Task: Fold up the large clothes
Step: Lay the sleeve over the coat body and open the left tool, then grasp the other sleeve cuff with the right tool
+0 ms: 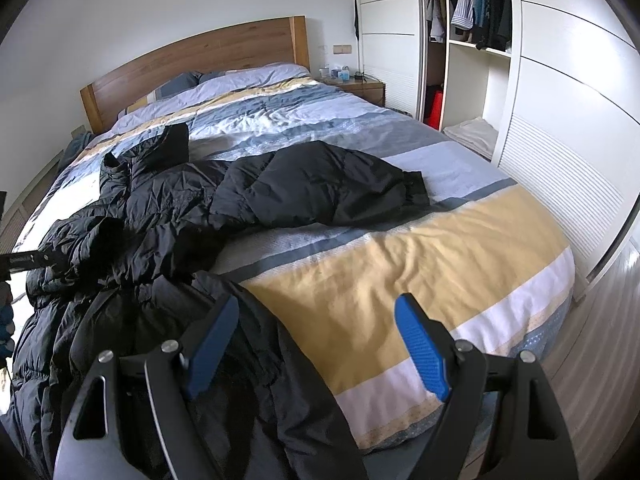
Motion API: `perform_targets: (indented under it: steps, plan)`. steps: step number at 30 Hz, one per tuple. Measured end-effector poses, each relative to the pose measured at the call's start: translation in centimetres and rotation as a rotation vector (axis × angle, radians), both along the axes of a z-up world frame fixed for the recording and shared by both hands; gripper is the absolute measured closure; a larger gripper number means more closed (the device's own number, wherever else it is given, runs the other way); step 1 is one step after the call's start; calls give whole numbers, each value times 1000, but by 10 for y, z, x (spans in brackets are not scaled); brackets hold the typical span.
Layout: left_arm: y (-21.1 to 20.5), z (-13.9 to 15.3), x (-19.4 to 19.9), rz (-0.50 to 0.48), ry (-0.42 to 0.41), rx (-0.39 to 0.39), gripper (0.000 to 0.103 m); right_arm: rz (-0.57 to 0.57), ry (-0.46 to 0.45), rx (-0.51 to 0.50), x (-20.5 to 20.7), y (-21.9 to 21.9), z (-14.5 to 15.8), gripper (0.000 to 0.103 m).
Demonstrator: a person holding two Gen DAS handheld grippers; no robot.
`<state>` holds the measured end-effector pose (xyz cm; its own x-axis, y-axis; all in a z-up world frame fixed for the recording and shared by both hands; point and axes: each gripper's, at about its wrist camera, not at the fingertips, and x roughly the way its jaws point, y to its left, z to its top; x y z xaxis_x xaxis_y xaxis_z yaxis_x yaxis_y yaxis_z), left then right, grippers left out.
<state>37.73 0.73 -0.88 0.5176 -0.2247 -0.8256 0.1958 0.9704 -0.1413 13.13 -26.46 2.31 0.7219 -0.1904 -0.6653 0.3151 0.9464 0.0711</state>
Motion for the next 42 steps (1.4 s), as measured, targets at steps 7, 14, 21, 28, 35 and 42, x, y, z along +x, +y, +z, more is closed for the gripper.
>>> perform_targets:
  steps: [7, 14, 21, 28, 35, 42]
  plan:
    - [5, -22, 20, 64, 39, 12, 45, 7, 22, -19, 12, 3, -4, 23]
    - [-25, -45, 18, -4, 33, 106, 37, -20, 45, 8, 30, -14, -13, 23]
    - [-11, -14, -5, 8, -26, 18, 36, -79, 28, 231, 64, -69, -31, 23]
    - [12, 1, -36, 61, -44, -21, 36, -85, 31, 446, 102, -110, -76, 23]
    - [37, 1, -65, 144, -1, -38, 36, -112, -9, 699, 133, -152, -128, 23]
    - [40, 0, -84, 150, 27, 4, 36, -153, -131, 889, 157, -187, -159, 23]
